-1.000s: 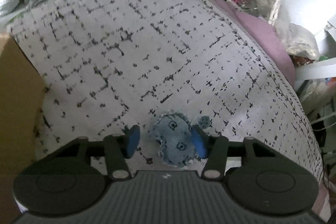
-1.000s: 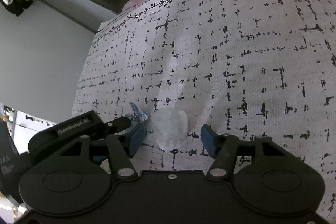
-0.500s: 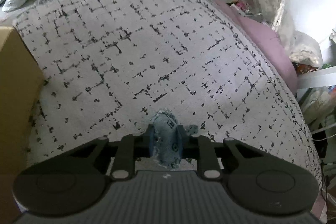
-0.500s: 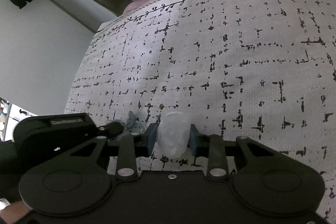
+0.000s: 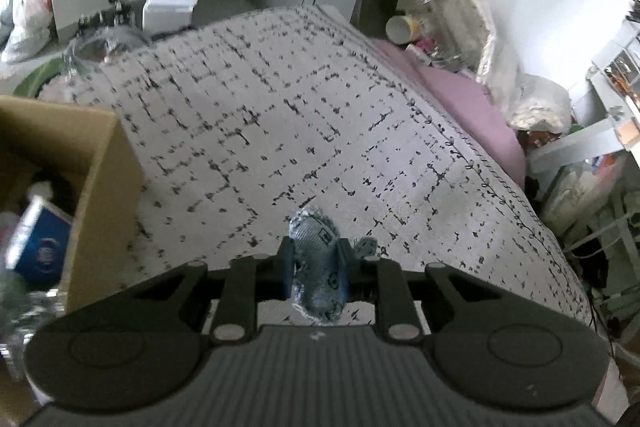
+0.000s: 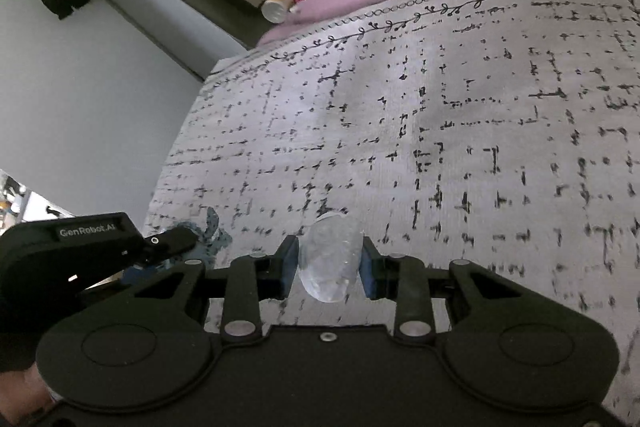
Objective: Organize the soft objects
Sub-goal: 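Close the left gripper on the plush fish while the right gripper grasps the clear plastic bag, then carry the plush fish to the box with the left gripper while the right gripper carries the clear bag there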
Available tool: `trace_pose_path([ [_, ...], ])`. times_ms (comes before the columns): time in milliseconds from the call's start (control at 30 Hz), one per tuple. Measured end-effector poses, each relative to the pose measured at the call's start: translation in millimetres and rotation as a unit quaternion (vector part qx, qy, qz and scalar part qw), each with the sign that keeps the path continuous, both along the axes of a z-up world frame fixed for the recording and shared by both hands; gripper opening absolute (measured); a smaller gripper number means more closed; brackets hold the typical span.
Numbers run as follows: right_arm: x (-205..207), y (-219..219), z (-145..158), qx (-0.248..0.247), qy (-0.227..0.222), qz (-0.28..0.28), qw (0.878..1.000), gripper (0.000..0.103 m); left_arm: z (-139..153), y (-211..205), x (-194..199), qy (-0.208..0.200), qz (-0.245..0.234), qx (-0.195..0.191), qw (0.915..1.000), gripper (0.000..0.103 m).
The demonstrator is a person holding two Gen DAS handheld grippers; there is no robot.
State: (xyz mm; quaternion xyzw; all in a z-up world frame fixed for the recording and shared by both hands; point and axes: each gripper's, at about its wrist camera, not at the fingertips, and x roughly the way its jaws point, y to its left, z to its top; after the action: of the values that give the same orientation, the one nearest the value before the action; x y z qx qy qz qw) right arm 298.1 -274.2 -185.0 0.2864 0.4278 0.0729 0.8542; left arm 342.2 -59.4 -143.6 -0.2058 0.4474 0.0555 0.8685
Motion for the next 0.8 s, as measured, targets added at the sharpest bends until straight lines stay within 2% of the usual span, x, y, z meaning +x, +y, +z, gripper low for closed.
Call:
trace_pose_path([
  [267, -38, 15, 36, -0.046, -0.061, 0.012, 0.997, 0.032, 26, 16, -38, -0.029, -0.002, -0.002, 0.9996, 0.020],
  [800, -96, 40, 85, -0.047, -0.125, 0.021, 0.991, 0.032, 70, 48, -101, -0.075, -0.020, 0.020, 0.9968, 0.020],
])
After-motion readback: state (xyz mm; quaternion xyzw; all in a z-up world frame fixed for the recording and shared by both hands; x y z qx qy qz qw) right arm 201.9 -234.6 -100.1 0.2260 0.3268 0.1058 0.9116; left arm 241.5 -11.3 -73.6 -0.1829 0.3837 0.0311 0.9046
